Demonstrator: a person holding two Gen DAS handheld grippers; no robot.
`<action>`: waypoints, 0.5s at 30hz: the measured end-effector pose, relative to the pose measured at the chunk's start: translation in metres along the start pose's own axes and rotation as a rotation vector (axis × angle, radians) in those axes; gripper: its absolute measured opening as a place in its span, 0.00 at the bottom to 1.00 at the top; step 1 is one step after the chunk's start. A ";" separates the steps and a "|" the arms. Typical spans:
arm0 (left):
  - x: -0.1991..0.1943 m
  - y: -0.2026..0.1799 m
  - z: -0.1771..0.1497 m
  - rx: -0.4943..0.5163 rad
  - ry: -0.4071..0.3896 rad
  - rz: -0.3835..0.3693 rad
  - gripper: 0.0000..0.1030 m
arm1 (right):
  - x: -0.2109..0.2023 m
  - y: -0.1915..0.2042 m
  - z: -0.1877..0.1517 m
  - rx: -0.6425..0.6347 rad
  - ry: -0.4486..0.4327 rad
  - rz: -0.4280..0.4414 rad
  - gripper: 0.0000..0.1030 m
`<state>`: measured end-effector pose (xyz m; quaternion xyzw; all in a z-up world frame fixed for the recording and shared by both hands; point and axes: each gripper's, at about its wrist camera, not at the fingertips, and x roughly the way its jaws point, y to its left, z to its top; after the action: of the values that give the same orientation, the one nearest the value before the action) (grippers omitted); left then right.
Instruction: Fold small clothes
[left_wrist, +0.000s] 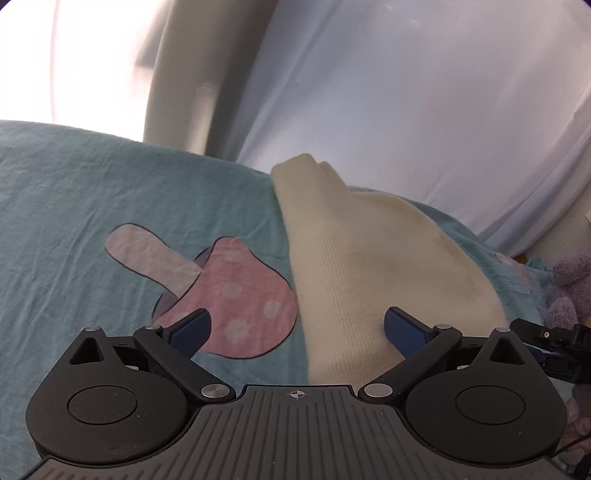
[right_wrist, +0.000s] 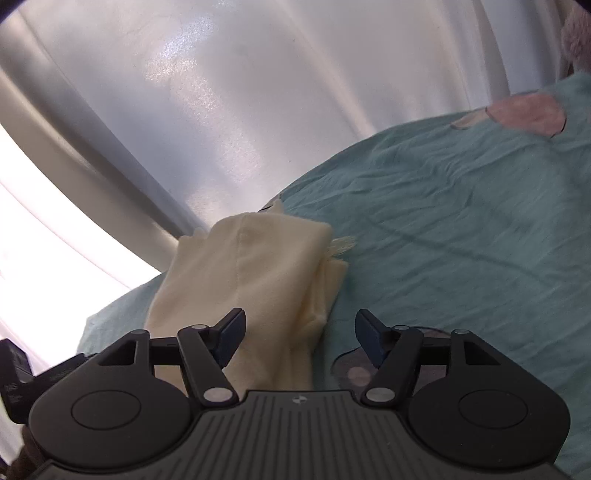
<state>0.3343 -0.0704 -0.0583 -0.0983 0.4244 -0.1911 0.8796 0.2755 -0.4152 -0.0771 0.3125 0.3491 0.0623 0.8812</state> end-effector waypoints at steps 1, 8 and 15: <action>0.002 -0.002 0.001 -0.001 0.001 0.001 0.99 | 0.004 -0.001 0.000 0.021 0.010 0.017 0.65; 0.015 -0.018 0.011 0.025 0.055 -0.019 0.99 | 0.032 -0.001 0.001 0.052 0.070 0.055 0.66; 0.030 -0.020 0.012 0.006 0.109 -0.130 0.99 | 0.038 -0.005 0.010 0.090 0.083 0.095 0.58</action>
<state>0.3552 -0.1005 -0.0656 -0.1124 0.4637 -0.2541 0.8413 0.3102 -0.4113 -0.0965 0.3650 0.3726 0.1014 0.8471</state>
